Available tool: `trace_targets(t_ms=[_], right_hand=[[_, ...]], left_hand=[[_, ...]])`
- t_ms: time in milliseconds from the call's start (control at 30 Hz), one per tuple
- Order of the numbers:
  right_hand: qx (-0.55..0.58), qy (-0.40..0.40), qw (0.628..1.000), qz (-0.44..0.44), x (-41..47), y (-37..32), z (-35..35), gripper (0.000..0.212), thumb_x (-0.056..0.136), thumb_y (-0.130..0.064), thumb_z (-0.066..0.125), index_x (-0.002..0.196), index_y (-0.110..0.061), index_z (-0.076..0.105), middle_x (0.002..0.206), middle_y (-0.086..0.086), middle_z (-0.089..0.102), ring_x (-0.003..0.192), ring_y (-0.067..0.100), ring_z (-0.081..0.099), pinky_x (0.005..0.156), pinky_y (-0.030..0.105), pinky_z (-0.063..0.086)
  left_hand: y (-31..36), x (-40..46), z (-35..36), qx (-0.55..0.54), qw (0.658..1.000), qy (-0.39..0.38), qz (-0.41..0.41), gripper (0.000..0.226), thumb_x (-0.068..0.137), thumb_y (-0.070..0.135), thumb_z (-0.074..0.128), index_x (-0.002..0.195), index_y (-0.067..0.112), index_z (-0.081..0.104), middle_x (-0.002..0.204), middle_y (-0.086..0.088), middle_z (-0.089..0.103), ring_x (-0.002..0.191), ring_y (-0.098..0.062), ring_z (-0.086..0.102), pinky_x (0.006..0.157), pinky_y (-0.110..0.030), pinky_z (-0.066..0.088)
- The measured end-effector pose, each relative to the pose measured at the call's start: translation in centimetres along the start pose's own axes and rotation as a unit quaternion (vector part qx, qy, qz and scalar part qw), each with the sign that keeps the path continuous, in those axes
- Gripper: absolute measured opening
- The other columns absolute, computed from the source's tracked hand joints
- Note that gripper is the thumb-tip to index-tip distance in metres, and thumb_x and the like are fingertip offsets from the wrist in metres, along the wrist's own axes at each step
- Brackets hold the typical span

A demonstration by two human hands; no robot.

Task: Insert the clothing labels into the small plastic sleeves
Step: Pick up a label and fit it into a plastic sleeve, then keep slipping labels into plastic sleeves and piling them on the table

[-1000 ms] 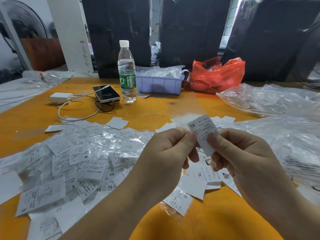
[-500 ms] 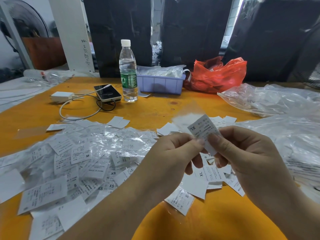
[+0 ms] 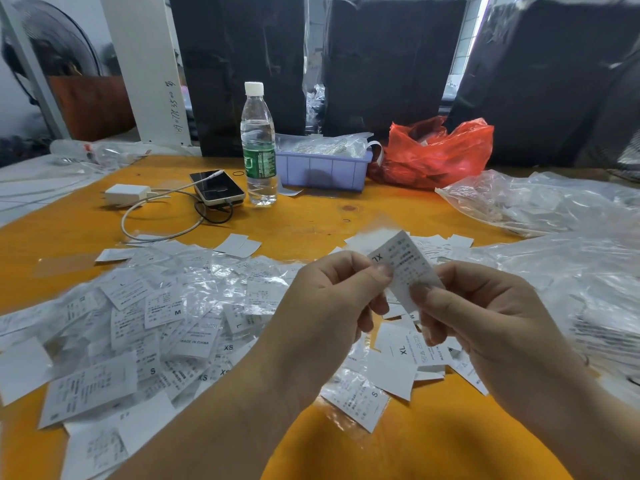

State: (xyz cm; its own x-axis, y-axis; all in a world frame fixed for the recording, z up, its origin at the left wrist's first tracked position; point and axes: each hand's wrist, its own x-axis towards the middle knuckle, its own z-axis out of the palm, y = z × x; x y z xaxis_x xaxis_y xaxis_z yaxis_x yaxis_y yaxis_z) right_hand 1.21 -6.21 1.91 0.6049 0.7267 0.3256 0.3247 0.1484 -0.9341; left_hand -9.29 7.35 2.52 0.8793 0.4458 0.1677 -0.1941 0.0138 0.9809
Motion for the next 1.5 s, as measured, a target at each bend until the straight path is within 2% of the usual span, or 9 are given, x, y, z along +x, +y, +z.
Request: trace_targets(t_ms=[233,433,600,833,900,967,1167,1333,1500], right_hand=[[0.006,0.015,1.0,-0.012,-0.1,-0.2,0.2,0.03,0.071,-0.042,0.076,0.059,-0.017,0.065,0.049,0.0,0.05,0.047,0.012,0.045,0.049,0.022,0.043],[0.031,0.004,1.0,-0.007,-0.2,-0.4,0.2,0.015,0.072,-0.03,0.071,0.069,-0.016,0.071,0.058,0.005,0.057,0.053,0.015,0.051,0.051,0.024,0.045],[-0.015,0.018,1.0,-0.007,-0.2,-0.4,0.2,0.03,0.071,-0.039,0.076,0.063,-0.012,0.065,0.049,0.0,0.051,0.047,0.013,0.047,0.049,0.024,0.044],[-0.035,-0.059,0.997,0.021,0.1,-0.6,0.0,0.016,0.068,-0.035,0.073,0.077,-0.022,0.074,0.063,-0.004,0.065,0.056,0.008,0.058,0.054,0.019,0.049],[-0.158,-0.063,0.985,0.023,0.2,-0.2,-0.6,0.017,0.072,-0.042,0.073,0.08,-0.026,0.073,0.072,-0.008,0.068,0.065,0.005,0.062,0.06,0.018,0.051],[-0.302,-0.043,0.952,0.009,0.4,0.4,-1.2,0.012,0.076,-0.042,0.069,0.081,-0.032,0.07,0.078,-0.015,0.066,0.079,0.002,0.06,0.069,0.017,0.049],[-0.555,-0.076,0.828,0.033,0.8,1.7,-1.8,0.027,0.086,-0.048,0.057,0.111,-0.038,0.059,0.108,-0.021,0.047,0.108,0.001,0.033,0.088,0.023,0.037],[-0.578,-0.096,0.808,0.057,0.4,2.0,-1.2,0.035,0.087,-0.054,0.05,0.116,-0.036,0.056,0.11,-0.017,0.041,0.112,0.008,0.033,0.093,0.027,0.038],[-0.588,-0.112,0.798,0.069,0.4,1.7,-1.1,0.033,0.087,-0.055,0.051,0.107,-0.031,0.061,0.11,-0.014,0.043,0.11,0.009,0.034,0.09,0.027,0.039]], left_hand=[[-0.1,-0.2,0.3,0.033,0.999,-0.013,0.007,0.021,0.092,0.022,0.064,0.075,0.01,0.063,0.058,0.006,0.059,0.048,-0.005,0.047,0.047,-0.015,0.039],[-0.3,-0.1,0.0,0.048,0.999,-0.016,0.002,0.02,0.091,0.021,0.065,0.076,0.008,0.064,0.059,0.005,0.059,0.048,-0.005,0.047,0.048,-0.014,0.04],[0.2,0.3,-0.6,0.05,0.999,-0.003,-0.007,0.019,0.075,0.039,0.069,0.062,0.027,0.065,0.051,0.011,0.048,0.045,-0.004,0.04,0.048,-0.019,0.036],[1.7,1.1,-3.0,0.092,0.993,0.046,-0.061,0.025,0.088,0.02,0.064,0.064,0.018,0.07,0.051,0.007,0.048,0.043,-0.004,0.037,0.043,-0.017,0.034],[2.2,1.3,-4.9,0.273,0.956,0.094,-0.053,0.02,0.088,0.025,0.064,0.071,0.015,0.066,0.054,0.005,0.051,0.041,-0.003,0.04,0.039,-0.017,0.034],[2.3,1.6,-7.0,0.465,0.872,0.14,-0.06,0.019,0.087,0.028,0.064,0.073,0.015,0.063,0.059,0.001,0.056,0.046,-0.008,0.048,0.041,-0.021,0.035],[1.7,2.2,-9.9,0.638,0.721,0.16,-0.216,0.014,0.078,0.028,0.061,0.073,0.015,0.061,0.072,-0.004,0.064,0.066,-0.021,0.06,0.057,-0.026,0.042],[1.6,1.9,-9.5,0.689,0.677,0.227,-0.122,0.025,0.08,0.028,0.064,0.102,0.022,0.055,0.095,0.001,0.053,0.086,-0.021,0.052,0.069,-0.034,0.047],[0.6,0.3,-3.1,0.603,0.78,0.109,0.127,0.022,0.086,0.036,0.057,0.107,0.031,0.054,0.101,0.011,0.046,0.097,-0.009,0.045,0.079,-0.023,0.034]])
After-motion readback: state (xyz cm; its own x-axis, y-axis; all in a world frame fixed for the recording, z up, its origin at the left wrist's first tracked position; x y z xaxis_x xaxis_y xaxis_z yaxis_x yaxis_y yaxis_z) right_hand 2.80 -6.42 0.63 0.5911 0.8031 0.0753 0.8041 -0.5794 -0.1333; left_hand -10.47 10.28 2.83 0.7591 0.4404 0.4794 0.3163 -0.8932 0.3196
